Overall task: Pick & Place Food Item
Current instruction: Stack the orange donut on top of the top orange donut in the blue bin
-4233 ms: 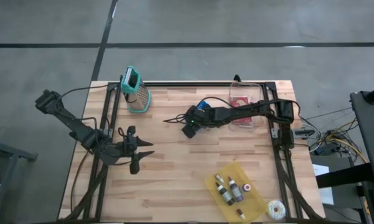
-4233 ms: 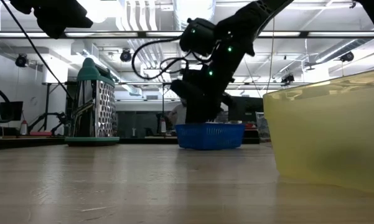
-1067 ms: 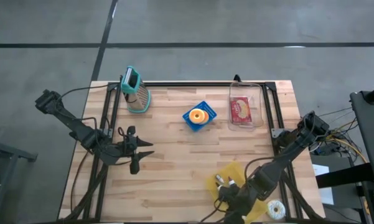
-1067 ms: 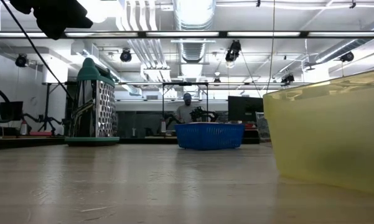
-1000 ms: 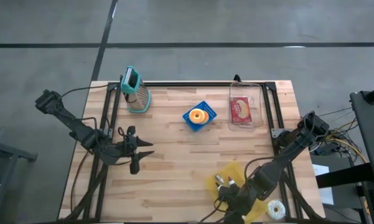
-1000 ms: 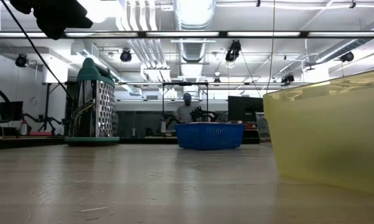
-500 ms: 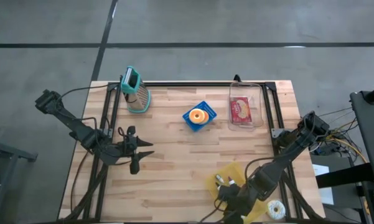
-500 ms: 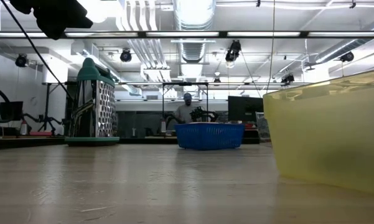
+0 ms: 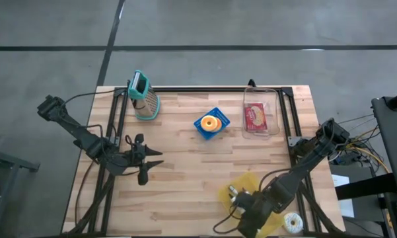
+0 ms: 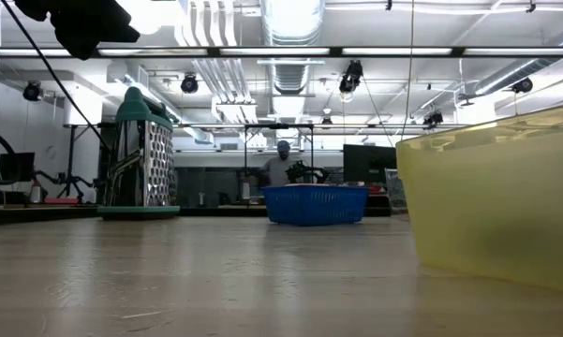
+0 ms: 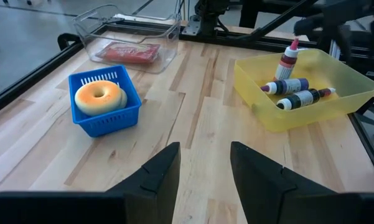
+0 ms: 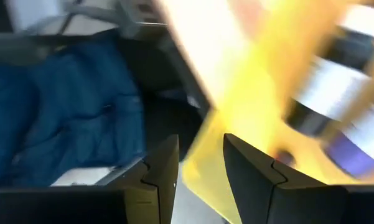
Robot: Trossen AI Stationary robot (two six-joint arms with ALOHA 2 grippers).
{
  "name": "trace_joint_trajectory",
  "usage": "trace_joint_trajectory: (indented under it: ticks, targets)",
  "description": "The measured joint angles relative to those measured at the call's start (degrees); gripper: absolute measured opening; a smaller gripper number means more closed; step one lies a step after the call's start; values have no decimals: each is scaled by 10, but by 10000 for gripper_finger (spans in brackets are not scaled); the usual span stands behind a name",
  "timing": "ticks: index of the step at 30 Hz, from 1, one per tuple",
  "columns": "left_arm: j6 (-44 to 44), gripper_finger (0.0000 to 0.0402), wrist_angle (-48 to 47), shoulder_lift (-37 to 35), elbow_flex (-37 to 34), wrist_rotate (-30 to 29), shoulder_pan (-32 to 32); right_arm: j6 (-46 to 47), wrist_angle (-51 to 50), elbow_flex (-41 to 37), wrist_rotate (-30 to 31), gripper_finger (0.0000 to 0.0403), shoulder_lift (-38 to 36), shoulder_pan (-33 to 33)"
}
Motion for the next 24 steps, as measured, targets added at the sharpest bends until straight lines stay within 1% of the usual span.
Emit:
trace_joint_trajectory:
  ticks: [2,6,8,10,14,16,18,20,24]
  targets:
    - [0,149,0,0,0,0,0,39,-24,0,-5,123,0,3]
    - [0,149,0,0,0,0,0,56,-26,0,1,123,-12,18]
    - [0,149,0,0,0,0,0,63,-53,11,13,123,-22,26]
    - [0,149,0,0,0,0,0,59,-104,32,38,123,-30,33]
    - [0,149,0,0,0,0,0,63,-242,101,122,123,-44,51]
    - [0,149,0,0,0,0,0,86,-316,139,138,123,-44,63]
    - [0,149,0,0,0,0,0,115,-376,173,137,123,-39,75]
    - [0,149,-1,0,0,0,0,133,-418,193,122,123,-34,88]
    - [0,149,0,0,0,0,0,178,-443,203,64,123,-24,109]
